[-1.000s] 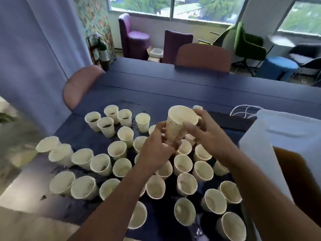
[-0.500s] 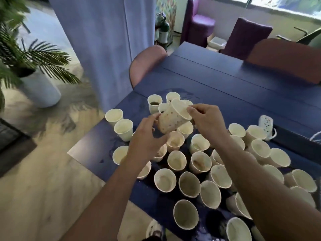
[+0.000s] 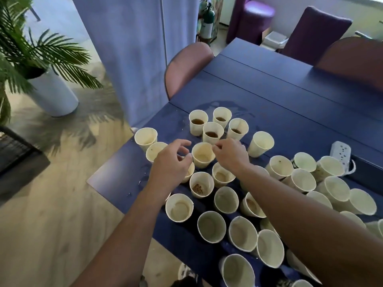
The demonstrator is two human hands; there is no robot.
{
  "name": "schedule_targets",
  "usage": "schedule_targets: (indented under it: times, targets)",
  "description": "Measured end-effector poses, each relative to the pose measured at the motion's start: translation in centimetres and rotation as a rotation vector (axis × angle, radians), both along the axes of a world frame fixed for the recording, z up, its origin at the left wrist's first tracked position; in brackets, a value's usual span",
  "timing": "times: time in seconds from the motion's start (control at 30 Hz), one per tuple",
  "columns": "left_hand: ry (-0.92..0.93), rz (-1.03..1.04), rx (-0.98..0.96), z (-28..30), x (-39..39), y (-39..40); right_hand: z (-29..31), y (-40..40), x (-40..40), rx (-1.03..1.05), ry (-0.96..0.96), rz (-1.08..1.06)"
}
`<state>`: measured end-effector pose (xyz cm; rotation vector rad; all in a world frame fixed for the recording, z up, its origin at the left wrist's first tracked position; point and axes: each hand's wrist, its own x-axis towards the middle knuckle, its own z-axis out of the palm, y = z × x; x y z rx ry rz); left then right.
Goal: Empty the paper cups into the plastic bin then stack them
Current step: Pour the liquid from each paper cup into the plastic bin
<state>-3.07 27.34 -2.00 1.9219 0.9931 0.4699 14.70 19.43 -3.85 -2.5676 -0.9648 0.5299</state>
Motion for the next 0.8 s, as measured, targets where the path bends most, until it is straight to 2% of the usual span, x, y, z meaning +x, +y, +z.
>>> schedule_targets:
  times: [0.07, 0.2, 0.37, 0.53, 0.8]
  targets:
    - [0.033, -0.016, 0.009, 0.2, 1.2, 0.6, 0.0, -0.1, 0.1, -0.045, -0.026, 0.035]
    - [0.148, -0.046, 0.042, 0.0, 5.1, 2.9, 0.4, -1.3, 1.0, 0.031, -0.008, -0.014]
    - [0.459, -0.132, -0.077, -2.1, 11.1, 5.4, 0.3, -3.7, 2.5, 0.125, 0.052, -0.126]
    - [0.577, -0.049, -0.172, -3.9, 14.0, 5.1, 0.6, -6.4, 2.8, 0.224, 0.049, -0.182]
    - [0.669, -0.031, -0.063, -4.0, 15.5, 4.6, 1.2, -8.6, 3.3, 0.287, 0.045, -0.241]
